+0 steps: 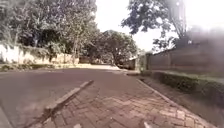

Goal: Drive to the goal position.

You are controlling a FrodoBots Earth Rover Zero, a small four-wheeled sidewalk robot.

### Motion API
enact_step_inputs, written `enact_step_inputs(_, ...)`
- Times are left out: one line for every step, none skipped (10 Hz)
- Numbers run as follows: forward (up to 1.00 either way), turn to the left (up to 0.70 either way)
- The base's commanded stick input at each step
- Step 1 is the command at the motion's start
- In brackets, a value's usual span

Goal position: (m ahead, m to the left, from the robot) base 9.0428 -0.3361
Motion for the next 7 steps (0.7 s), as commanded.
enact_step_inputs(0.7, 0.0)
enact_step_inputs(0.7, 0.0)
enact_step_inputs(0.7, 0.0)
enact_step_inputs(0.7, 0.0)
enact_step_inputs(0.7, 0.0)
enact_step_inputs(0.7, 0.0)
enact_step_inputs(0.7, 0.0)
